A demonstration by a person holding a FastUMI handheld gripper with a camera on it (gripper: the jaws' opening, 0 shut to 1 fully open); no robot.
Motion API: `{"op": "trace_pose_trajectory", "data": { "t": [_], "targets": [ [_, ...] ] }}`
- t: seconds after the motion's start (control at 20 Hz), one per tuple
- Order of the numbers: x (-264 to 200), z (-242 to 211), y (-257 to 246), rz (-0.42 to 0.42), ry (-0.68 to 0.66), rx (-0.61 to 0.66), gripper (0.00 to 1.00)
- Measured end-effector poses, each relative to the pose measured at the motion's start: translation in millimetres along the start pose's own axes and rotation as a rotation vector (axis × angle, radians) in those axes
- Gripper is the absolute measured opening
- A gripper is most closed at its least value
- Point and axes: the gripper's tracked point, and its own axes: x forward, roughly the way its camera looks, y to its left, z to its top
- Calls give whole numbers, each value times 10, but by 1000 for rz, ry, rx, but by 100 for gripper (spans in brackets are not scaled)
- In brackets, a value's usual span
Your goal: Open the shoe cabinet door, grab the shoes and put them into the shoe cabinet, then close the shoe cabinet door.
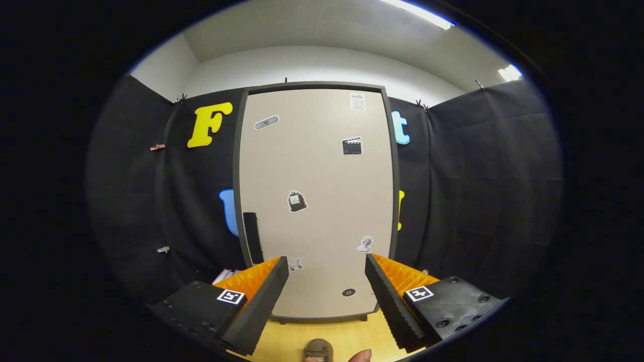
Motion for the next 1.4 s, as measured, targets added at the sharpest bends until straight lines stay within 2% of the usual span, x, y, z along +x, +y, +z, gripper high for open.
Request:
{"op": "trace_pose_trajectory", "data": {
  "t": [0.45,0.7,0.95,1.0,1.05,1.15,1.2,1.25,1.3,1.4],
  "targets": [
    [660,-178,929,87,-1,-4,99],
    [1227,-392,1200,82,36,-9,99],
    [1660,-561,1265,58,65,6,97],
    [1739,-600,1263,52,66,7,92],
    [1798,-634,1289,58,73,15,80],
    [1884,-670,1317,54,75,26,63],
    [1908,-702,1315,42,84,33,62],
    [1881,-657,1322,32,63,37,56],
    [1883,-661,1354,49,57,30,55],
    [1878,-654,1338,36,32,2,38]
  ]
}}
